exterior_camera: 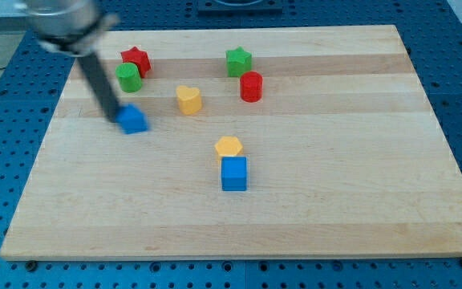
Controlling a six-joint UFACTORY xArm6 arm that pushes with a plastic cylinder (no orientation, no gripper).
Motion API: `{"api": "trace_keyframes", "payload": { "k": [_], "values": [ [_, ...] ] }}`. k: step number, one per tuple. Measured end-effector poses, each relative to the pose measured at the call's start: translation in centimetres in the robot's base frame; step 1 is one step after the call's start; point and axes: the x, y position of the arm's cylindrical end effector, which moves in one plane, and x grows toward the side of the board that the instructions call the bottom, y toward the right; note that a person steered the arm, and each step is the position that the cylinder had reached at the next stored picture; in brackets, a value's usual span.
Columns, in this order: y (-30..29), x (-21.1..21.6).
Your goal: Move the yellow heart into yellow hexagon
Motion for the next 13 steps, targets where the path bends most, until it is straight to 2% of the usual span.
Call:
{"api": "trace_keyframes", "payload": {
  "k": [1, 2, 3, 4, 5, 6, 7, 8, 10, 11, 12, 13],
  "values": [
    [6.6, 2.4],
    [7.6, 5.0],
    [5.6, 4.2],
    [-0.9, 2.1],
    [-1.2, -4.7],
    [3.1, -7.5],
    [9.6, -3.3],
    [9.7, 1.7],
    [8.7, -4.3],
    [6.0, -4.8],
    [4.8, 0.6],
    [7.2, 3.3]
  ]
}}
